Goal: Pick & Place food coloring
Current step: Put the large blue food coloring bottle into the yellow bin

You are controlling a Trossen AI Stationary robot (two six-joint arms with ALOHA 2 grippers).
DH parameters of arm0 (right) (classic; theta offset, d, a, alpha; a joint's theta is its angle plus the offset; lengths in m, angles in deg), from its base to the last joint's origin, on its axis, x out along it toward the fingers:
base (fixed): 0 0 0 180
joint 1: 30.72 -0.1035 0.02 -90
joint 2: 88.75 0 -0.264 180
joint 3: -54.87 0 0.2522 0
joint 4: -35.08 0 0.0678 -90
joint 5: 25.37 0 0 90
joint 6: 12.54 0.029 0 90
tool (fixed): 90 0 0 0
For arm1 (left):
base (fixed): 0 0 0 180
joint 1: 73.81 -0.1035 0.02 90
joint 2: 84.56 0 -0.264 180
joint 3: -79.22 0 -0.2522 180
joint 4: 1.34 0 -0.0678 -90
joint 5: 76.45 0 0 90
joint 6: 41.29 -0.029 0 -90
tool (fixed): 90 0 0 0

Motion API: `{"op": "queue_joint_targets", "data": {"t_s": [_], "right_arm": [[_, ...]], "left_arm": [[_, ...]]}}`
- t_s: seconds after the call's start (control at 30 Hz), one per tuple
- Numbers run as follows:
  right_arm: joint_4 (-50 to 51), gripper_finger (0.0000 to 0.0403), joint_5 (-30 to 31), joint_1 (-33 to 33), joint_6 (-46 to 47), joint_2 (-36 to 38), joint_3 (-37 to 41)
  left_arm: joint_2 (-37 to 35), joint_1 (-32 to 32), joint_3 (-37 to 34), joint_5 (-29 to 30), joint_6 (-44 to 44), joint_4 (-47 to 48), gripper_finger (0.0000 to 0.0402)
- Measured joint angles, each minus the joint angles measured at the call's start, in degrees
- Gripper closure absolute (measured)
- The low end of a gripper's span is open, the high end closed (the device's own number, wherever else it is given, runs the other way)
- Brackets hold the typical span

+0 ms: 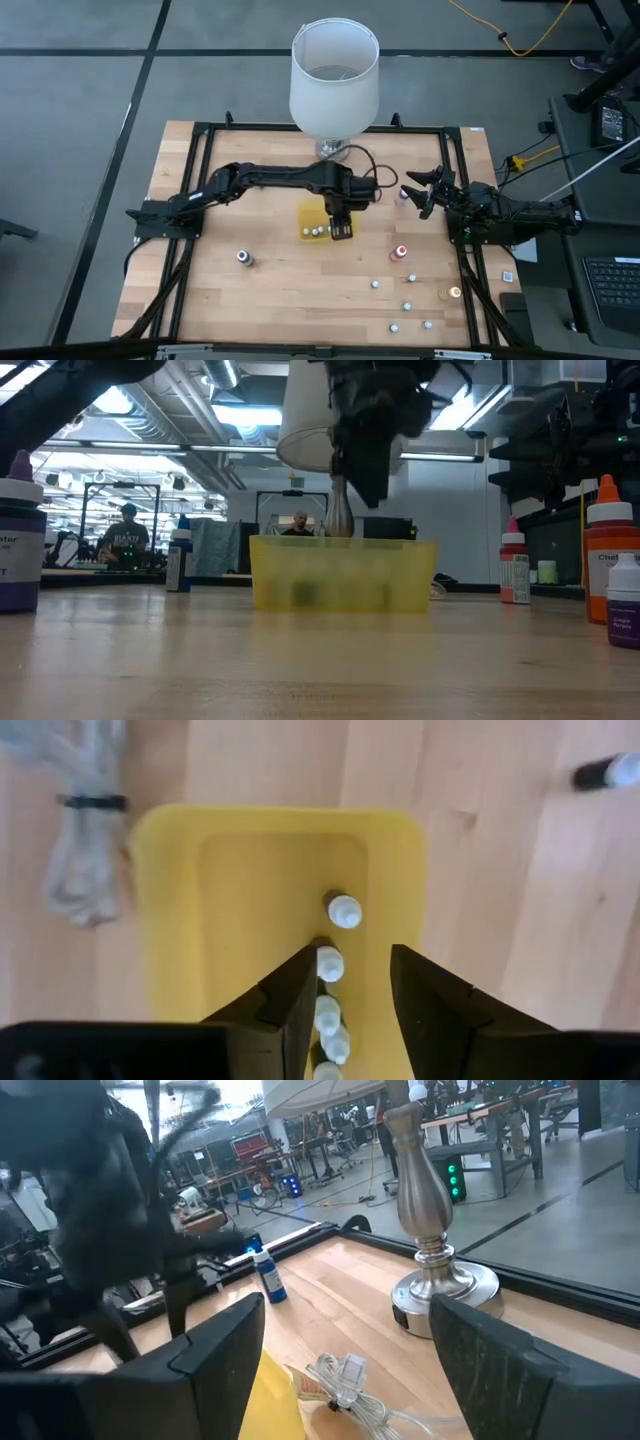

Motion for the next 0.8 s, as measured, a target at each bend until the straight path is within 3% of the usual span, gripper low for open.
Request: {"op": "queue_joint_targets", "data": {"t_s": [0.4, 0.6, 0.8], "right_arm": [[0.0, 0.0120, 0.0, 0.0, 0.0, 0.0, 0.0], [0.0, 0.0120, 0.0, 0.0, 0.0, 0.0, 0.0], [0.0, 0.0120, 0.0, 0.0, 0.0, 0.0, 0.0]], "left_arm": [[-5.0, 0.2, 0.0, -2.9, 9.0, 1.3, 0.0278], [-6.8, 0.3, -0.4, -2.6, 11.1, 4.8, 0.0235], [-12.9, 0.4, -7.2, 0.2, 13.6, 5.2, 0.0186]]}}
